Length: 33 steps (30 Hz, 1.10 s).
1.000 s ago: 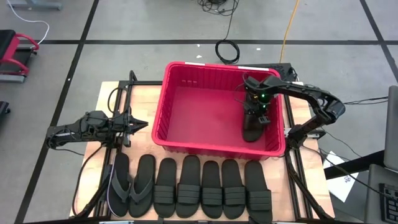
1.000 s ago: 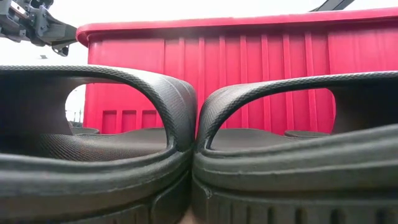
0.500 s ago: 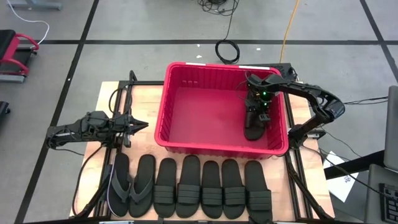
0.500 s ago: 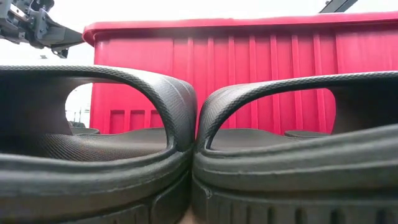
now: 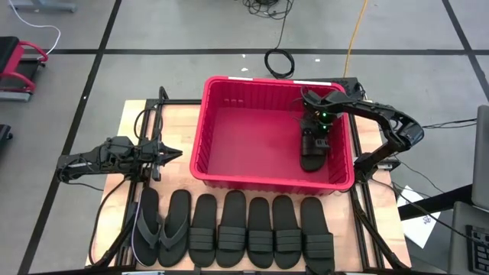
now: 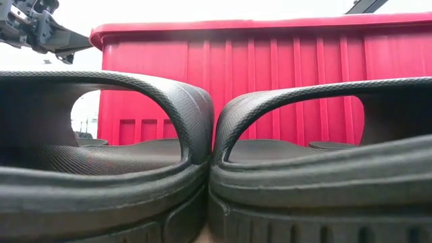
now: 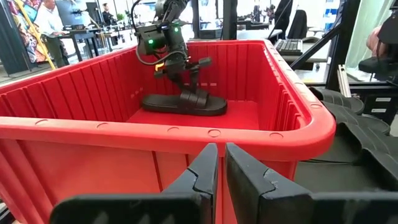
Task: Pick and place slides into bin
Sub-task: Put the black slipper into the red bin
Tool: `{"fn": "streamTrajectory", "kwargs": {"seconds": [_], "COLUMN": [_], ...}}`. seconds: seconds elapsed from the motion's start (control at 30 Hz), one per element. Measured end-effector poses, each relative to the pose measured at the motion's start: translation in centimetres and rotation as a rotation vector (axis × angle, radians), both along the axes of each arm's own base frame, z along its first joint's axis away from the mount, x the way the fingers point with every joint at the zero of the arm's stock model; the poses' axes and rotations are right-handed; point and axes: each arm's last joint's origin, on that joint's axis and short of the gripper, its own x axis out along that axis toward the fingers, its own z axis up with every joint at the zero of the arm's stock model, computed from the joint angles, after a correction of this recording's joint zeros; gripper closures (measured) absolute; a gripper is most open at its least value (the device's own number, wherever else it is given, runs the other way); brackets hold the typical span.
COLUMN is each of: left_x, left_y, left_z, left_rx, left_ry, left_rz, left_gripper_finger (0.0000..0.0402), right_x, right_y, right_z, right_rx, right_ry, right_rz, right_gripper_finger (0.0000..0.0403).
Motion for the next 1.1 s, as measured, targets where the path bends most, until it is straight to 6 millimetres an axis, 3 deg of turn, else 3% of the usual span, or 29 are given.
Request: {"fn": "streamTrajectory", "kwargs": {"seconds": [0.17,0.53,0.67,0.83,1.1], "left_x": [0.0,0.0,0.0,0.0,0.0], "left_y": [0.0,0.0,0.0,0.0,0.0], "left_z": [0.0,0.0,0.0,0.0,0.0], "left_rx": [0.004,0.009,0.008,0.009,0.009], "left_ry": [0.0,0.001,0.001,0.001,0.001], "left_rz": [0.0,-0.001,0.0,0.0,-0.001], "left_gripper_finger": [0.0364,0.0364,0.0364,0.0364,0.0364], "right_x": [0.3,1.4,1.8,1.9,0.8], "right_y": [-0.5,-1.7,-2.2,-2.8,-4.2], "right_z": [1.2,5.0,7.0,8.7,8.2], "right_rx": [-0.051,-0.115,-0.179,-0.36,-0.472], "right_ry": [0.025,-0.029,-0.08,-0.079,0.078], "right_rz": [-0.022,-0.076,-0.117,-0.115,-0.158], "right_gripper_finger": [0.0222,0.022,0.0263,0.038,0.0401]}}
